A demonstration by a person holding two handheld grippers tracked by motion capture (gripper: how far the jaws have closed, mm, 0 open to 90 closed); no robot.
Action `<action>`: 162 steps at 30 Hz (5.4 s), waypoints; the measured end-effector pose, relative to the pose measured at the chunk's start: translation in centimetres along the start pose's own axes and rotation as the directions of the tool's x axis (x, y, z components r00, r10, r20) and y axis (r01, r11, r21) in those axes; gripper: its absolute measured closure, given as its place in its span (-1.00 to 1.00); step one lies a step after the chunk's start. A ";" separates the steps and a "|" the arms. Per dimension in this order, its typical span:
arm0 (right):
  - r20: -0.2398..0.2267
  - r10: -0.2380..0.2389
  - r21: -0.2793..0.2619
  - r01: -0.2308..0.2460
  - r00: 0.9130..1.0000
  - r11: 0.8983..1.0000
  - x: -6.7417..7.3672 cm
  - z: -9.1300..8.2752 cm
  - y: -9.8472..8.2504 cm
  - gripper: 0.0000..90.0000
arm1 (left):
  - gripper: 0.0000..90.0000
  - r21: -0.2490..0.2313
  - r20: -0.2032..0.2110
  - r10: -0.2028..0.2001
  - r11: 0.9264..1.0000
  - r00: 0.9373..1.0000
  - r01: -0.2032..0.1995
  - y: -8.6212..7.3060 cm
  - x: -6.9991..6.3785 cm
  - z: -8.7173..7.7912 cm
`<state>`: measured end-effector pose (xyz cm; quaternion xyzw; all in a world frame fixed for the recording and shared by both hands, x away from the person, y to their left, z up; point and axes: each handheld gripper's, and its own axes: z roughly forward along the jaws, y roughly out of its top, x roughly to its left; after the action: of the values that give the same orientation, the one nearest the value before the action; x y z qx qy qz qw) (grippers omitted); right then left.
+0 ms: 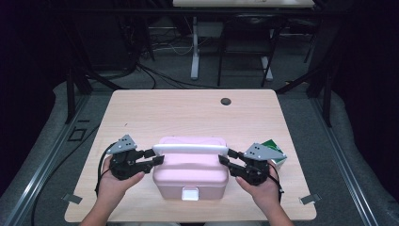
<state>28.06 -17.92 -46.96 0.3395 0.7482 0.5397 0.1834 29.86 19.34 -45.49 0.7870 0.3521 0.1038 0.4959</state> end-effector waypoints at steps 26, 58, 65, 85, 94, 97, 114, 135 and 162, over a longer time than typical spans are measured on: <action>0.030 -0.046 0.016 0.045 0.998 0.999 0.2 0.4 0.4 0.65 | 0.61 0.015 -0.062 0.038 0.999 0.997 -0.037 0.9 -0.3 0.5; 0.034 -0.012 -0.008 0.013 0.999 1.000 -0.2 0.1 2.1 0.65 | 0.59 -0.007 -0.056 0.014 1.000 0.998 -0.014 -0.3 0.2 -3.8; 0.040 -0.004 0.008 0.004 0.999 1.000 -0.3 0.1 2.8 0.65 | 0.71 0.020 -0.031 0.001 1.000 1.000 -0.001 -2.0 0.0 -3.9; 0.036 0.014 0.013 -0.014 0.999 1.000 -0.5 0.2 3.3 0.65 | 0.99 0.068 0.060 0.027 0.997 0.998 -0.031 -2.2 -1.9 -1.5; 0.037 0.016 0.006 -0.016 0.999 1.000 -0.6 0.1 3.1 0.64 | 1.00 0.052 0.074 0.037 0.998 0.997 -0.041 -1.7 -2.7 -0.6; 0.032 0.016 -0.006 -0.016 0.999 1.000 -0.6 0.2 3.1 0.63 | 1.00 0.057 0.067 0.042 0.997 0.997 -0.046 -1.7 -2.8 -0.7; 0.060 0.081 -0.069 -0.077 0.995 0.995 -1.4 -2.3 2.5 0.42 | 0.99 0.037 0.061 0.054 0.998 0.997 -0.056 0.0 -2.6 -1.0; 0.071 0.110 -0.098 -0.103 0.991 0.990 -0.8 -4.5 0.1 0.42 | 0.99 -0.001 0.052 0.036 0.999 0.998 -0.036 3.2 -1.6 -1.3; -0.051 0.031 0.058 -0.028 0.998 0.998 2.6 -0.6 -3.2 1.00 | 1.00 -0.017 0.035 0.025 1.000 0.999 -0.024 5.4 -0.7 -1.0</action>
<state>24.88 -17.03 -49.47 0.3415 0.7628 0.5293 0.1463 31.21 18.19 -40.23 0.7890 0.3325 0.0987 0.5071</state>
